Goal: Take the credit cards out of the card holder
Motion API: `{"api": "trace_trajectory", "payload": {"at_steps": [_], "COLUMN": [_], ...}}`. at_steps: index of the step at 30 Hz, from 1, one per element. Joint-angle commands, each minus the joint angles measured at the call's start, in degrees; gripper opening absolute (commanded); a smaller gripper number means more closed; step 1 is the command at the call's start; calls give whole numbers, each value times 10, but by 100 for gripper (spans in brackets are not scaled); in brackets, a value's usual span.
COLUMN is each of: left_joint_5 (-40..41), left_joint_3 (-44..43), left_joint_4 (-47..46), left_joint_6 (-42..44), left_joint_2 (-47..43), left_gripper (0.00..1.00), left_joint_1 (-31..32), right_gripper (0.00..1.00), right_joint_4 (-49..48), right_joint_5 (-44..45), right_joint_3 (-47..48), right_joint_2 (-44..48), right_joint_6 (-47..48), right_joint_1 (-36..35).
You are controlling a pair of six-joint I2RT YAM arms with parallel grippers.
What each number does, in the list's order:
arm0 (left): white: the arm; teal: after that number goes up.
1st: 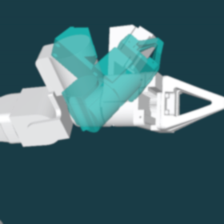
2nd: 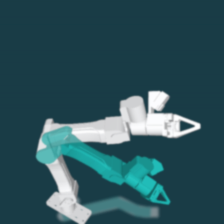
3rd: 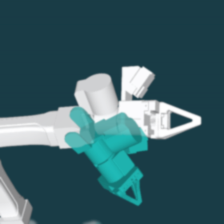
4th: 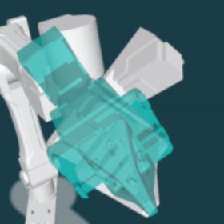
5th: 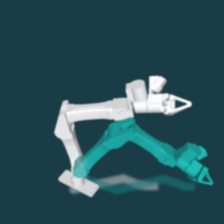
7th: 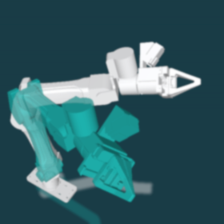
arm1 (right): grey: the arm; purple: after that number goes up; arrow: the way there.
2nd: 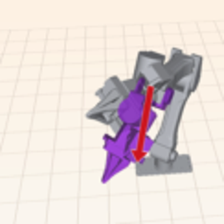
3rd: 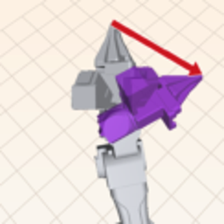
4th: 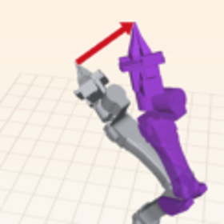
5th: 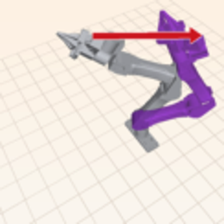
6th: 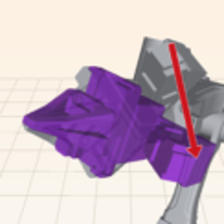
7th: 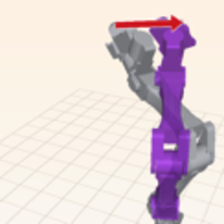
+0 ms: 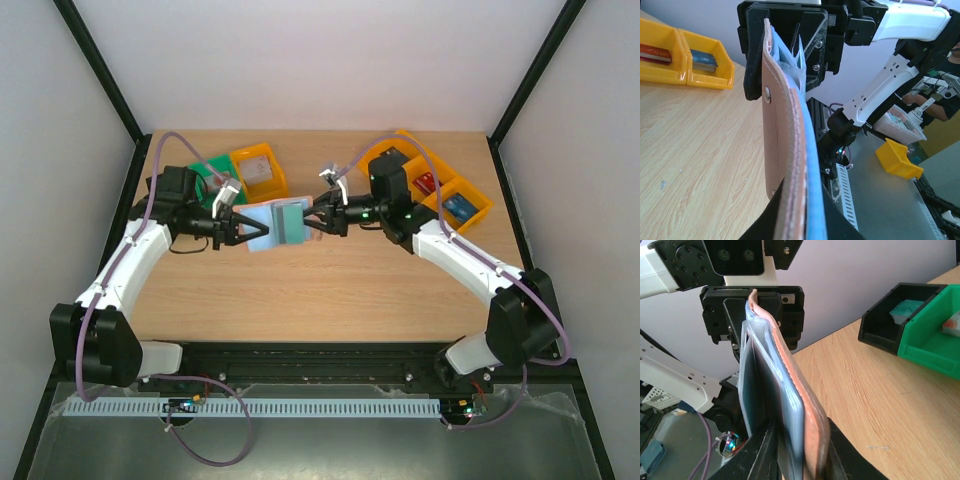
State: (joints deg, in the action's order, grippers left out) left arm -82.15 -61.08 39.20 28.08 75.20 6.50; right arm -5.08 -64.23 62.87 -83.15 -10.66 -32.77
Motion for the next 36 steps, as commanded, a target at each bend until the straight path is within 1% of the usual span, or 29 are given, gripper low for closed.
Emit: {"api": "trace_trajectory", "payload": {"at_steps": [1,7,12,14,19,26,28,32,34,36], "left_joint_5": [-17,-10,-2,0,-1,-4,-7,-9,-3,6], "left_joint_3": [-12,-10,-4,-1,0,1,0,1,3,9], "left_joint_4": [-1,-5,-24,-32,-35,-34,-35,-36,-45,-80], "left_joint_6": [18,16,-5,-15,-18,-18,-17,-17,-25,-62], "left_joint_2": [-3,-2,-3,-2,-2,-2,-3,-2,-2,-3], "left_gripper": [2,2,2,2,2,2,2,2,2,2], "left_joint_1": [4,5,5,5,5,6,6,4,3,0], "right_gripper": [25,45,55,57,56,56,51,22,11,2], "right_joint_4": [-47,-86,-117,-121,-119,-114,-114,-107,-103,-97], "right_joint_5": [8,13,34,57,136,135,120,93,81,74], "right_joint_3": [0,1,1,3,2,16,15,11,9,10], "right_joint_2": [-6,-19,-23,-25,-33,-57,-52,-35,-27,-22], "right_joint_6": [-20,-54,-79,-82,-91,-104,-98,-80,-77,-77], "right_joint_1": [-15,-38,-59,-66,-74,-81,-81,-80,-79,-75]}}
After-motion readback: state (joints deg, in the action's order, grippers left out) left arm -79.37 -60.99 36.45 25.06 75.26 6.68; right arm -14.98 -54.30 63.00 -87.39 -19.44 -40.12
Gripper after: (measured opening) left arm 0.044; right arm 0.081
